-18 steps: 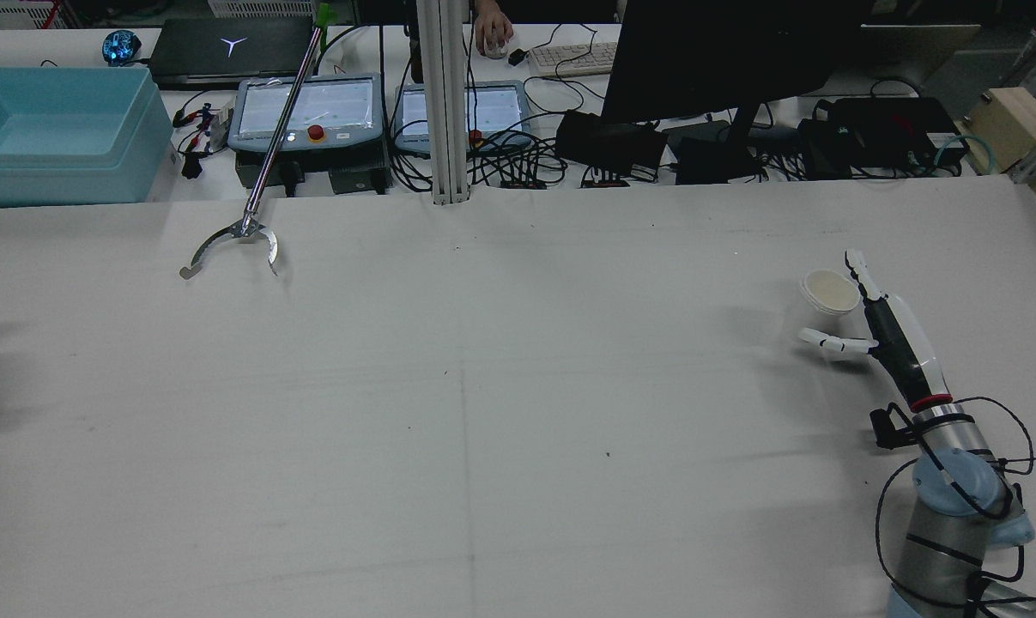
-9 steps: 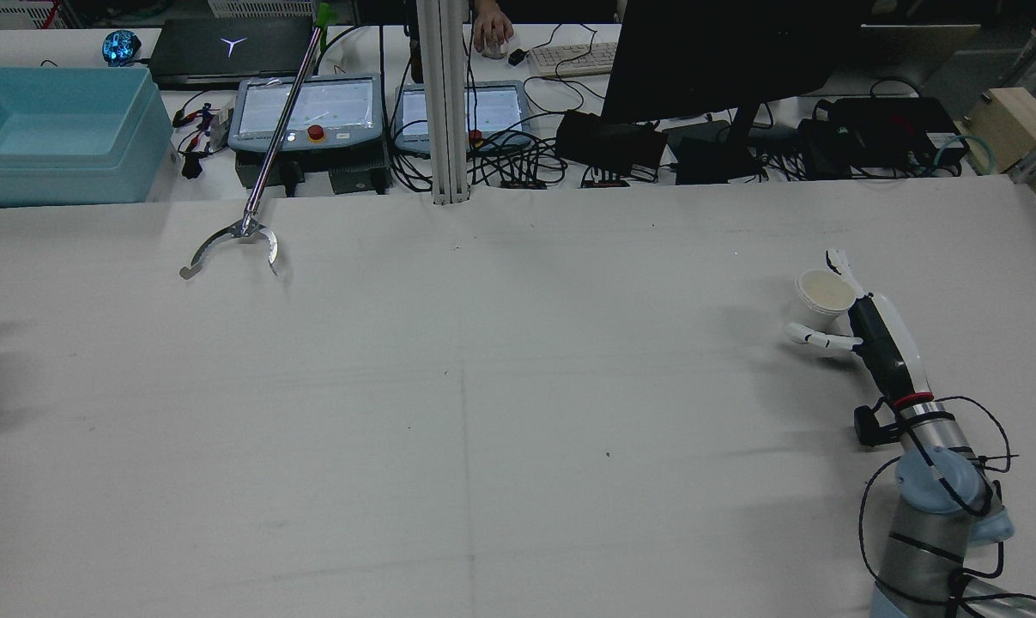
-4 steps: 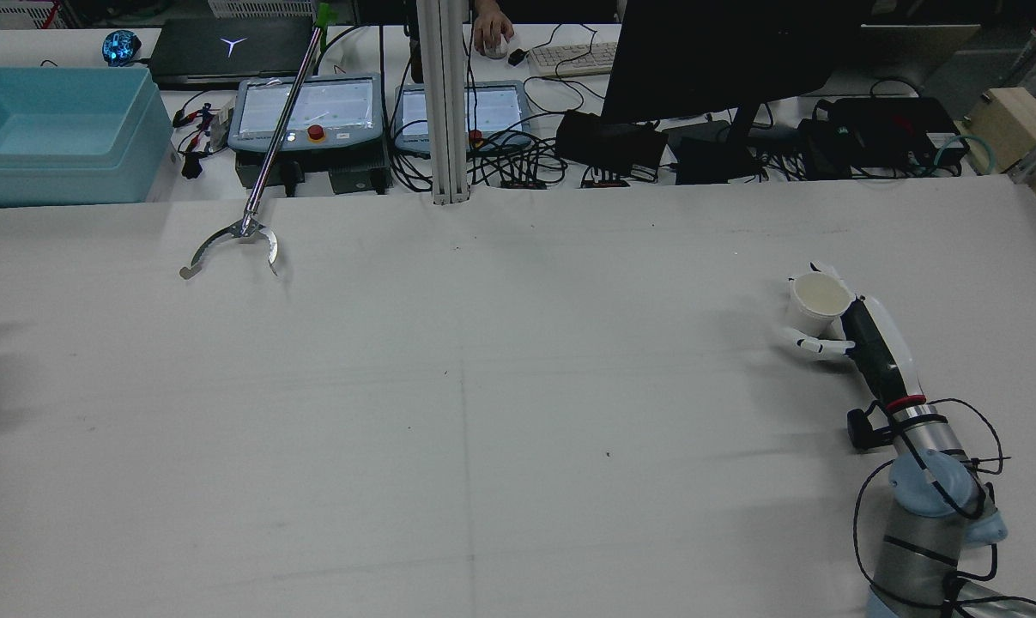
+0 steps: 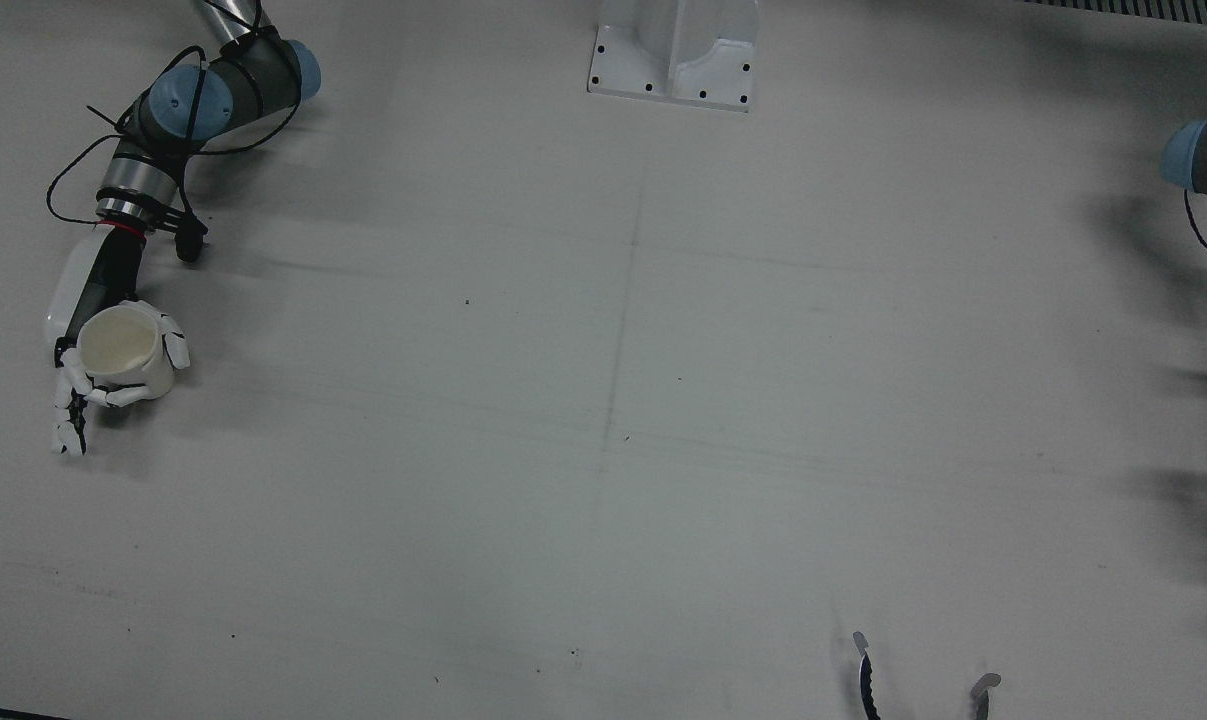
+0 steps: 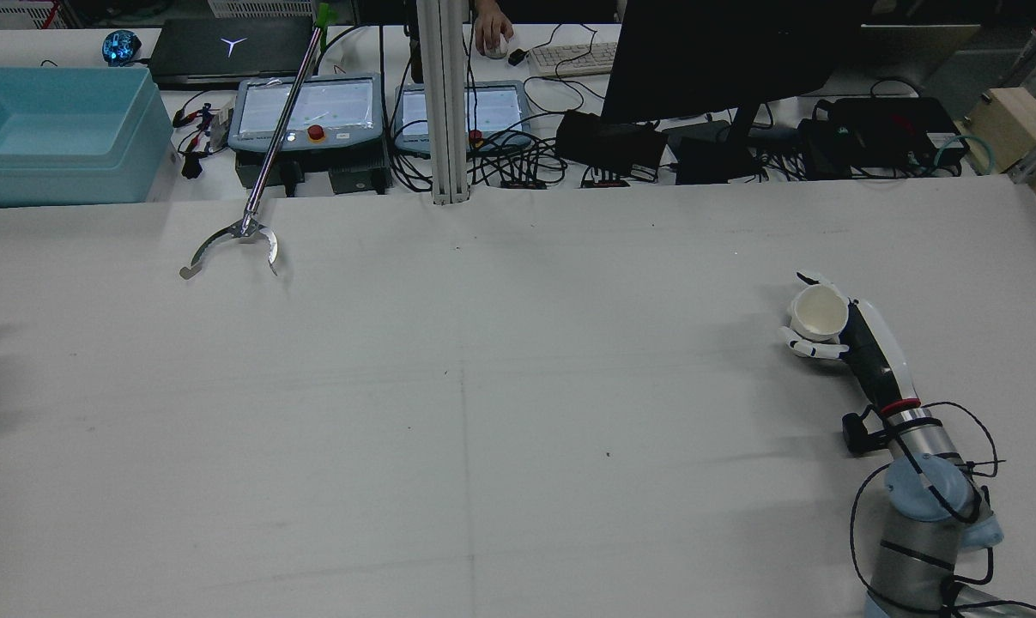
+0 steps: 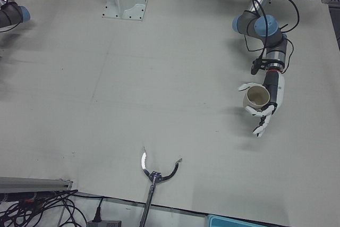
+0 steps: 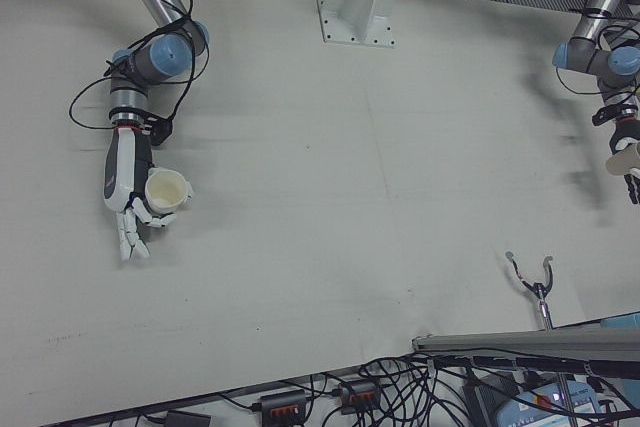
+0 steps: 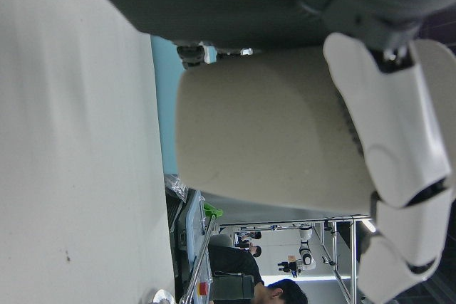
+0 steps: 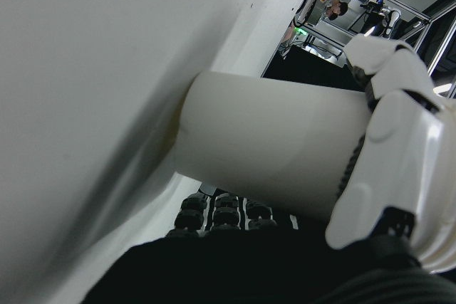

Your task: Pour water

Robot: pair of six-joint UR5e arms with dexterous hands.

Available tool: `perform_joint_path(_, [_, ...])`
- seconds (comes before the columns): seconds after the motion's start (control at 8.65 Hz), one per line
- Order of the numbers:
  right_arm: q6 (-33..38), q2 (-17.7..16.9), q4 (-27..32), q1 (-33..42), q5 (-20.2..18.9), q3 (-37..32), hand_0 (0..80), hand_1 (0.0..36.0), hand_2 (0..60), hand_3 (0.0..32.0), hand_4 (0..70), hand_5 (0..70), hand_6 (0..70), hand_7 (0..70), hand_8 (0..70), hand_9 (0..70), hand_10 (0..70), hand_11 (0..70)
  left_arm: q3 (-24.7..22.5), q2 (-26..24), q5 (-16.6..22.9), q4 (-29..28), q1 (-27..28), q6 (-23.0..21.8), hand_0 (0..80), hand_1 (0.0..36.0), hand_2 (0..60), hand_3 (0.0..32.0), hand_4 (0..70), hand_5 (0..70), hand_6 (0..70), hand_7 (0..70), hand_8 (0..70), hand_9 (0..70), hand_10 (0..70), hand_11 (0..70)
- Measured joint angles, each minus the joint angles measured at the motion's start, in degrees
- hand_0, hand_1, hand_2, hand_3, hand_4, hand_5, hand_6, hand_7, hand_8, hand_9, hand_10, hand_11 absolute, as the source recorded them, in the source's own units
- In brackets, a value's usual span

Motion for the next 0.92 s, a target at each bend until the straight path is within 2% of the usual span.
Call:
perform_joint_path(0.35, [0.0, -0.3, -0.7, 0.5, 0.0, 3.7, 51.2, 21.0, 30.2, 0.0, 32.8, 70.0, 8.5, 17.6, 2.6, 6.2, 5.0, 8.5, -0.5, 1.4, 0.0, -1.0, 0.0, -0.1, 48.3, 12.4, 25.9, 0.0, 51.6, 70.0, 10.6, 20.1, 6.0, 11.1, 4.0, 6.3])
perform_joint_path(0.81, [-0.1, -0.8, -4.3, 4.2, -0.2, 12.7, 52.8, 23.3, 31.8, 0.0, 31.2, 70.0, 9.5, 18.9, 1.9, 5.6, 4.3, 7.9, -4.5, 2.1, 0.9, 1.2, 0.4, 0.3, 48.4, 13.3, 28.7, 0.0, 53.4, 70.0, 11.6, 21.0, 6.5, 11.3, 3.8, 6.1])
perform_joint_path(0.92, [-0.2, -0.7, -5.7, 5.2, -0.8, 15.0, 53.2, 23.7, 32.4, 0.0, 30.4, 70.0, 11.0, 21.7, 2.7, 6.9, 4.1, 7.6, -5.7, 1.9, 1.7, 2.3, 0.9, 0.5, 48.6, 13.5, 29.3, 0.0, 53.9, 70.0, 12.0, 21.3, 6.8, 11.7, 4.1, 6.5])
